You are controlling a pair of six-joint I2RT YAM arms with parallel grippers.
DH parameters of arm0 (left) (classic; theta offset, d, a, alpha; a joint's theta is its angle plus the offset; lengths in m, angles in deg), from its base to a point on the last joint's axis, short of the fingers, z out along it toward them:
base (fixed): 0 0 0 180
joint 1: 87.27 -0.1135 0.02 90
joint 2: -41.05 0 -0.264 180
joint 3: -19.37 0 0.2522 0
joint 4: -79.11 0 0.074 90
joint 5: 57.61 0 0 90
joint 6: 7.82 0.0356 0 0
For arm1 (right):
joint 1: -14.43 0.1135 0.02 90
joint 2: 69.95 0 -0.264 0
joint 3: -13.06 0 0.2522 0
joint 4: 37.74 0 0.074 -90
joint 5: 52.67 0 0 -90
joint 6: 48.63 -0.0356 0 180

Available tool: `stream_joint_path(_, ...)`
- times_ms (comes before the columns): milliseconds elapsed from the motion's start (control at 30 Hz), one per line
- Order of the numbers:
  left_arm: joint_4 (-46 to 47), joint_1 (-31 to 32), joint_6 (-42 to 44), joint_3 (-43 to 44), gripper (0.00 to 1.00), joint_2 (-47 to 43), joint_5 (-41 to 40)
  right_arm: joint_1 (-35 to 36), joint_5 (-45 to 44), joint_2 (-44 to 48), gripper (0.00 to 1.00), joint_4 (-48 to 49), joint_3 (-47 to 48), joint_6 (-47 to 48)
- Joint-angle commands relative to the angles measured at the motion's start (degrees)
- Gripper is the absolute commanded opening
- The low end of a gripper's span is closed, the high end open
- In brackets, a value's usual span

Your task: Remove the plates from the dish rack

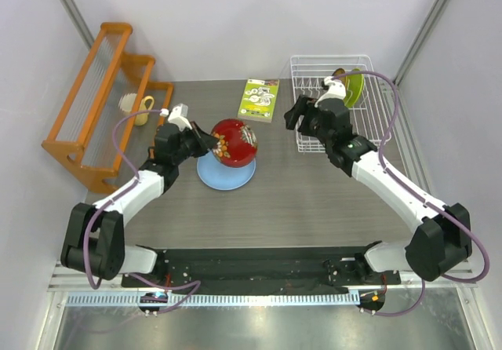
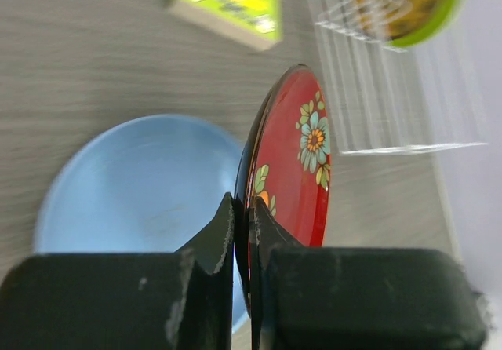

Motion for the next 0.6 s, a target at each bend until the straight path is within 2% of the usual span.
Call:
stream_joint_path(0, -6.40, -2.41, 4.95, 0.74, 0.00, 2.01, -3.47, -1.27, -1.41, 2.46, 0.76, 0.42, -1.41, 1.16)
stream_joint_path(200, 0.10, -4.43, 4.51, -1.98, 0.00, 8.87, -0.92, -2.15, -0.88, 2.90, 0.75, -0.19, -2.03, 1.51)
stream_joint_path(433, 2.21, -4.69, 3.63, -1.64, 0.00, 13.62, 1.71, -4.17, -0.62, 3.78, 0.75, -0.72, -2.82, 1.78)
stream_joint_path(500, 1.69, -4.69, 3.28, -1.37, 0.09, 14.24, 2.24, -4.70, -1.05, 3.43, 0.75, -1.16, -2.56, 2.30)
stream_joint_path(567, 0.12, -4.70, 3.36, -0.58, 0.34, 14.50, 2.59, -5.40, -2.02, 2.99, 0.75, -1.86, -2.03, 3.35)
